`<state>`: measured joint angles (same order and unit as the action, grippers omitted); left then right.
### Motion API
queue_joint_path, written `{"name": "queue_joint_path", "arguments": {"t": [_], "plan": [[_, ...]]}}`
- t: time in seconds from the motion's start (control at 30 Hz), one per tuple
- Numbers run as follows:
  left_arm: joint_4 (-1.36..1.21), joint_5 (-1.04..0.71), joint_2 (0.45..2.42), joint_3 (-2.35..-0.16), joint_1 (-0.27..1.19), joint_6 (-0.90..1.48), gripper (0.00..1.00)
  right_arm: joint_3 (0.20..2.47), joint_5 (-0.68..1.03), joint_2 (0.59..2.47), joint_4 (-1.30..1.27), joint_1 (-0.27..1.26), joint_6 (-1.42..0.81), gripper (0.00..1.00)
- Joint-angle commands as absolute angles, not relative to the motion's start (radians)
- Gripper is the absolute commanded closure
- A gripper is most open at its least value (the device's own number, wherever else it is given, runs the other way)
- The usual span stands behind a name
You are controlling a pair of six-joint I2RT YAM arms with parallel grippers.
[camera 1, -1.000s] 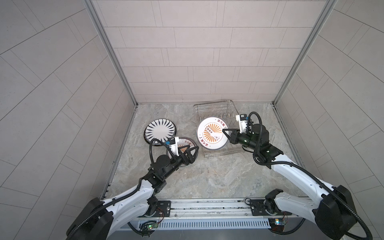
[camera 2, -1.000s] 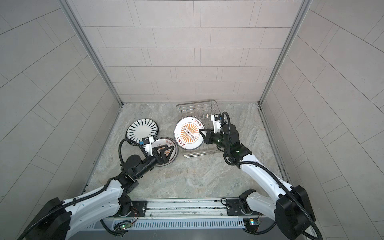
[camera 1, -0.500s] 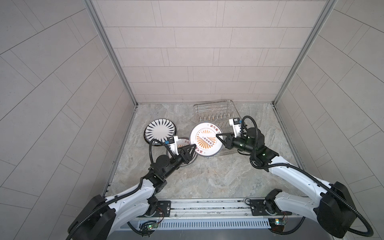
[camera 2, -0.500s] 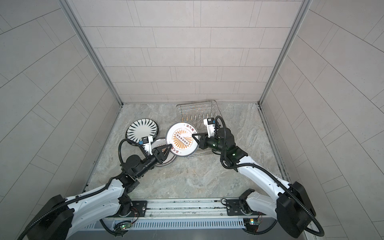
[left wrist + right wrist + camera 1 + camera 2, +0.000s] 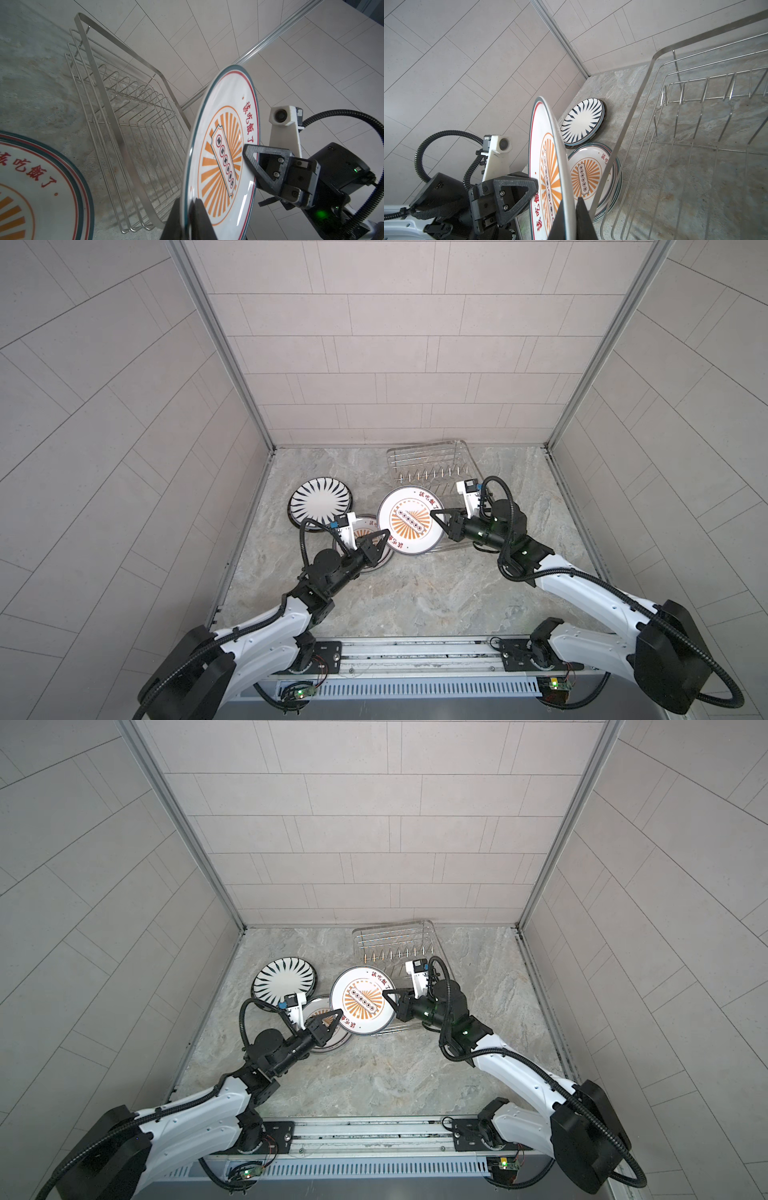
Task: Unload the plates from the dish rack
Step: 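Grip the sunburst plate rim with the left gripper while the right holds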
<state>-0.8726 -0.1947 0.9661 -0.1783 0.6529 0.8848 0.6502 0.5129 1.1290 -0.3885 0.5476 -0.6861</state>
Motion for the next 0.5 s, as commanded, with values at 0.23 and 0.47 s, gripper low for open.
{"name": "queue_joint_path", "arguments": {"t": [0.23, 0.47], "plan": [[-0.966, -0.23, 0.982, -0.181, 0.661, 0.871, 0.84, 0.649, 0.497, 1.186, -0.437, 0.59, -0.661, 0.9], [-0.987, -0.202, 0.975, -0.163, 0.661, 0.881, 0.84, 0.644, 0.511, 1.198, -0.467, 0.594, -0.677, 0.9]]}}
